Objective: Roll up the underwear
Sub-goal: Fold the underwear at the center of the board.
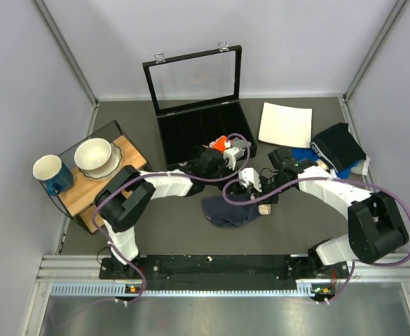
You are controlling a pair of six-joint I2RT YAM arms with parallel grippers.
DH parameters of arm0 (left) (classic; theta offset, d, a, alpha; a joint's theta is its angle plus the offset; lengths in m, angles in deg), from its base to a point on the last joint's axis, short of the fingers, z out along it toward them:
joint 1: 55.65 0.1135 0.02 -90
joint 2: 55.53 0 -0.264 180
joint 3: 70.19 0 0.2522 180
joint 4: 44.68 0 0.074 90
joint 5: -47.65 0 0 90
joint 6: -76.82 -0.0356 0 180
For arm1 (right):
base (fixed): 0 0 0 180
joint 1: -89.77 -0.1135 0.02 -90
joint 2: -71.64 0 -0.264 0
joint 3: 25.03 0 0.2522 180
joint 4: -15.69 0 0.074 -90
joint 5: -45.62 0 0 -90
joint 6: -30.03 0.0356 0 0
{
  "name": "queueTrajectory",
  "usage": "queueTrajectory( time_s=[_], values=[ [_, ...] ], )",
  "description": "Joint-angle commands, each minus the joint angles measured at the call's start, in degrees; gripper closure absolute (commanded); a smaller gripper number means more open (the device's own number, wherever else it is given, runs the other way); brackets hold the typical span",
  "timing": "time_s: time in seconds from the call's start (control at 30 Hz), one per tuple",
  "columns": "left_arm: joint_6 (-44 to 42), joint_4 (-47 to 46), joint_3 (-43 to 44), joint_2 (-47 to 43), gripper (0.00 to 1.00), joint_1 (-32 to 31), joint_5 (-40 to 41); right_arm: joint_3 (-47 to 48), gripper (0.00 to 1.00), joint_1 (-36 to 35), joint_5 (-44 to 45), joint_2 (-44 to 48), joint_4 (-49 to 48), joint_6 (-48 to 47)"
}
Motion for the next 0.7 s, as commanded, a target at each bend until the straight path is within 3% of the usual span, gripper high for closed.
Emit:
queueTrajectory(
  time_s=[0.0,0.67],
  values=[
    [-3.31,0.79,-2.73,-2.75,0.53,-0.21,-1.16,3.49,1.0,0.71,-0.6,-1.47,-1.72,2.5],
    [-3.84,-1.49,-11.35,-3.0,0.55,0.32,3.93,9.91,1.0,2.29,4.41,-13.06,-5.85,11.82]
  ],
)
